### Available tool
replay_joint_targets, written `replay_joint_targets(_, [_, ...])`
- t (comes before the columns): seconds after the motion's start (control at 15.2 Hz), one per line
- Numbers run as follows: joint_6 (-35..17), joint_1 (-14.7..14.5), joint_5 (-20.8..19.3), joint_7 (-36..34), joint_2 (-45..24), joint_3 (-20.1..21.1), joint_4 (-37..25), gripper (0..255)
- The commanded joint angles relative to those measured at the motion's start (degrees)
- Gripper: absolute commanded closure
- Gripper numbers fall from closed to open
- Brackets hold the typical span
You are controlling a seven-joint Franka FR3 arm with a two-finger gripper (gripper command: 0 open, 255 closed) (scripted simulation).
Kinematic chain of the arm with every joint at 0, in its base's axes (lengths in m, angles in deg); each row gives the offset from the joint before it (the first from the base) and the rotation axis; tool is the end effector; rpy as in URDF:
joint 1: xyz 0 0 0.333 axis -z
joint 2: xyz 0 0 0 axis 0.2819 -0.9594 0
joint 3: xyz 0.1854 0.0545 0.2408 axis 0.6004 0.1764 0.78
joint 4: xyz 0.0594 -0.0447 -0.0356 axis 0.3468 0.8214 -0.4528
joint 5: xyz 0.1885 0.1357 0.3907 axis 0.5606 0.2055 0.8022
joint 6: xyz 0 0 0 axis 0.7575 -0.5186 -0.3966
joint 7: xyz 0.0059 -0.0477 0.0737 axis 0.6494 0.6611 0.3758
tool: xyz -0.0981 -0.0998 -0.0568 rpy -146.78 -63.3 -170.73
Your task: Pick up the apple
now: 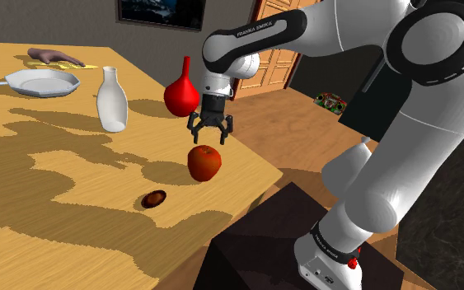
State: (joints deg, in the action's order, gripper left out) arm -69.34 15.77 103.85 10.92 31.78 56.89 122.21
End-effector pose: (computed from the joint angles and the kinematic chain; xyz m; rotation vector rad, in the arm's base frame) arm 0.5460 0.1396 0.2661 -2.8891 0.6444 0.6215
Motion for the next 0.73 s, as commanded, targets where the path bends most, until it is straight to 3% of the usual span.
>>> replay_joint_targets(0.0, [-0.8, -0.1, 0.0, 0.1, -0.6, 0.0, 0.2, 0])
replay_joint_targets(0.07, [-0.8, -0.1, 0.0, 0.1, -0.6, 0.0, 0.2, 0])
replay_joint_targets(0.13, [-0.9, 0.0, 0.0, 0.1, -0.6, 0.0, 0.2, 255])
replay_joint_targets(0.66, [-0.9, -0.1, 0.0, 0.1, -0.6, 0.0, 0.2, 255])
